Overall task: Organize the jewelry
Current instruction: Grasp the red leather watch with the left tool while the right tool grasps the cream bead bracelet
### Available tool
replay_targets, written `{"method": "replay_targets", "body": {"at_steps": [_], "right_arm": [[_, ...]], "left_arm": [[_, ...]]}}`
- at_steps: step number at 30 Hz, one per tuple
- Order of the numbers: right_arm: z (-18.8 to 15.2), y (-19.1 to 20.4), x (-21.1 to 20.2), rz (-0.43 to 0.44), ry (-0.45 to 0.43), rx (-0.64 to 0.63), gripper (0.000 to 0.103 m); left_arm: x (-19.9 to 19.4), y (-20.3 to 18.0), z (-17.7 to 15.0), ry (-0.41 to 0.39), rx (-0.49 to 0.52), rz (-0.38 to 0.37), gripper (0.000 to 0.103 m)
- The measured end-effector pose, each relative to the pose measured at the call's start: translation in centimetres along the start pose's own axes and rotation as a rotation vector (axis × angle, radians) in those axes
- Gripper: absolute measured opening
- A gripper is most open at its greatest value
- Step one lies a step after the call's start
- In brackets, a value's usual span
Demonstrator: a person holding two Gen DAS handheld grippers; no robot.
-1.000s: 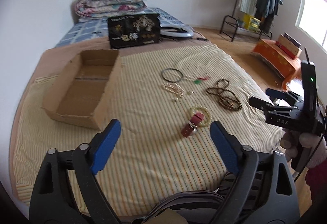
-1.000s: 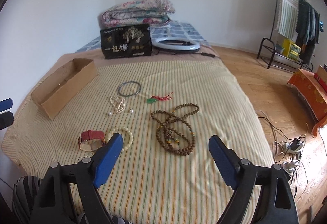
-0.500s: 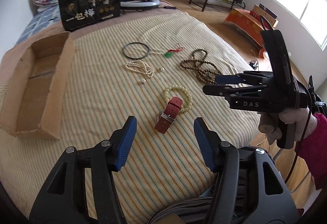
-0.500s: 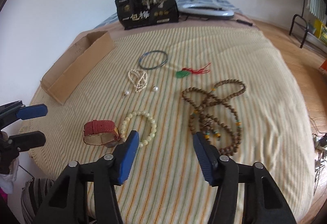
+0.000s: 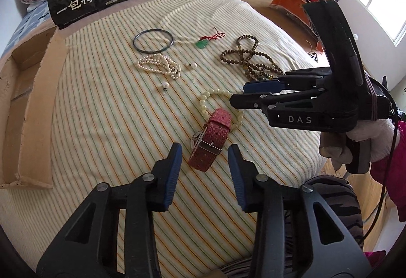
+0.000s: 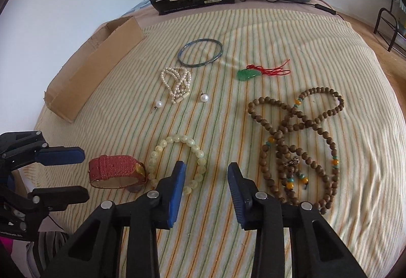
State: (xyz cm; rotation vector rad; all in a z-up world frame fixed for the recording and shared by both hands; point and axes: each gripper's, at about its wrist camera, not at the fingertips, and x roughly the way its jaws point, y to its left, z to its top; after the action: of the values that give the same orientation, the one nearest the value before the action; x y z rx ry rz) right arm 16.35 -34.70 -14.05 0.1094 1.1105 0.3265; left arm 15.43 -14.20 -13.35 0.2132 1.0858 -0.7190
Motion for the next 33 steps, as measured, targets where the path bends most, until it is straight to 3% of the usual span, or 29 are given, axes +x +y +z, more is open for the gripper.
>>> {"method": "replay_targets", "body": {"at_steps": [4,8,11,13,16,33], "right_arm": [[0.3,0.3,0.8,-0.016,0.017,-0.017,0.032],[0.6,0.6,1.3,-0.030,0.026,-0.034,0.028],[0.5,1.0,1.6,-0.045,0.037,-0.051,0.022],[0.4,1.3,1.6,-0.051,0.036,-0.066,0.013],[0.3,1.6,1.5,-0.048,0.031,-0.070,0.007],[0.2,2.5,-1.4,-0.052,-0.053,-0.064,0.005]], "left_arm": [[0.7,0.1,-0.2,0.003,-0.002,0.000,0.025],[0.6,0.3,-0.3,-0.012,-0.011,-0.005,0.023],[0.5,0.6,-0.3,-0.020,-0.029,0.004,0.016],[0.3,0.9,-0.4,-0.030,-0.042,0.014,0.016],[0.0,1.5,-0.6,-0.041,-0.066,0.017,0.016],[-3.5,2.6,-1.3,-0.123,-0.102,0.079,0.015]]}}
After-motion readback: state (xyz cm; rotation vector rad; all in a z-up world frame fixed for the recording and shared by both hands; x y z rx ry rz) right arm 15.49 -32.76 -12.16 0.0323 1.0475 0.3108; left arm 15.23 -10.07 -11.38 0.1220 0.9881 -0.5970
